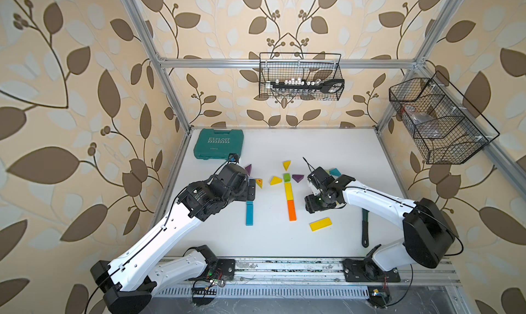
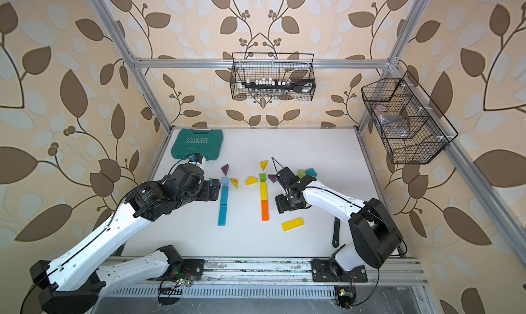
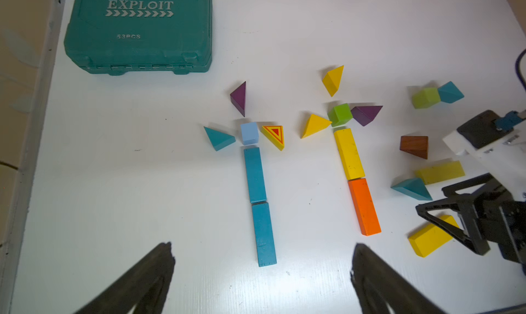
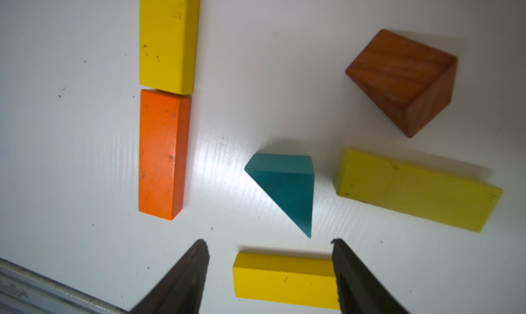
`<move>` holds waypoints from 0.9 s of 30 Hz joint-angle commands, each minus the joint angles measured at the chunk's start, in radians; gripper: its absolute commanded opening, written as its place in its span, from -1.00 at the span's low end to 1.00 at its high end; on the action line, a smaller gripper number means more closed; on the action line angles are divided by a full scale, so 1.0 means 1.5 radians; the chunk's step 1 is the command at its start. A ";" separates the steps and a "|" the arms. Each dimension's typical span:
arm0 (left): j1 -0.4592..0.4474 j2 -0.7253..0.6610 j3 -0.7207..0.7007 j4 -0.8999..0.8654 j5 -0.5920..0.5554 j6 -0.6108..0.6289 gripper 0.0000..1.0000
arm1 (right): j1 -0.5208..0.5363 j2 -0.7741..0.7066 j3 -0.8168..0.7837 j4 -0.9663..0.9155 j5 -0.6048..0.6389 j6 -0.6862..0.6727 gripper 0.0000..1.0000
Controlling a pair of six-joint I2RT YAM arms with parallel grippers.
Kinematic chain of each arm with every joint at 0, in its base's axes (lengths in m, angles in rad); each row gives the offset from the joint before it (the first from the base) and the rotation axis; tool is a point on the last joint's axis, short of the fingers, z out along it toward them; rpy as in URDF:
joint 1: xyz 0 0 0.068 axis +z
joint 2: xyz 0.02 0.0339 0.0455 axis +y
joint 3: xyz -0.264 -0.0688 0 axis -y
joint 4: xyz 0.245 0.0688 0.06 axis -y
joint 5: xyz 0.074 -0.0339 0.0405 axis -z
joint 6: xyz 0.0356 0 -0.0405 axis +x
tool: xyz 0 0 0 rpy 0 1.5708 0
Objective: Assemble a small pinwheel with building blocks
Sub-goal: Pick up the building block from the center of the board.
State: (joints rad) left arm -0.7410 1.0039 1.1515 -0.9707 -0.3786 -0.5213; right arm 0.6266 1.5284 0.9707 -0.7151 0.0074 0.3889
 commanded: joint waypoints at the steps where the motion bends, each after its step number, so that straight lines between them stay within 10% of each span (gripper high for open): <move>1: 0.015 0.017 -0.004 -0.009 -0.039 0.026 0.98 | 0.004 0.038 0.032 -0.005 0.061 -0.036 0.32; 27: 0.031 0.039 -0.043 0.011 -0.044 0.045 0.98 | 0.002 0.158 0.082 -0.018 0.065 0.002 -0.20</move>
State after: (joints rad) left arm -0.7055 1.0607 1.0821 -0.9562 -0.4286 -0.4683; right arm 0.6281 1.7752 1.0943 -0.7158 0.0959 0.3618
